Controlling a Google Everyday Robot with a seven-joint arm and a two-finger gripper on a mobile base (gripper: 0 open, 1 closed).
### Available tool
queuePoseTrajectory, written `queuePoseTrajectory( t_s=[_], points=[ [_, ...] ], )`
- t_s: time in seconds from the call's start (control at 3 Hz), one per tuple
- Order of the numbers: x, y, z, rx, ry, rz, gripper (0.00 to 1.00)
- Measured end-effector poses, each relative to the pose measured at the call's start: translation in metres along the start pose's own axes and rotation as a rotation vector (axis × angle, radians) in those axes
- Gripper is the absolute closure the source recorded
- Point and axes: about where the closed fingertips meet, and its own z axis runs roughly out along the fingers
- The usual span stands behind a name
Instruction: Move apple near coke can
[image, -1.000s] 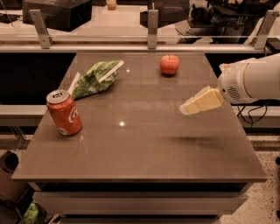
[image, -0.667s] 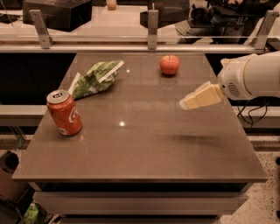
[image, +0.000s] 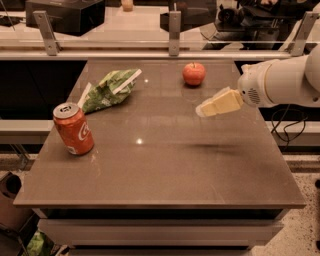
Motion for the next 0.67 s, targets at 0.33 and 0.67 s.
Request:
queuePoseTrajectory(
  t_s=[0.33,0.67],
  points=[
    [-0.004,-0.008,0.031,-0.033,-0.074,0.036,0.00],
    [-0.005,-0.018,0.057,-0.054,-0.141,0.065,0.00]
  ],
)
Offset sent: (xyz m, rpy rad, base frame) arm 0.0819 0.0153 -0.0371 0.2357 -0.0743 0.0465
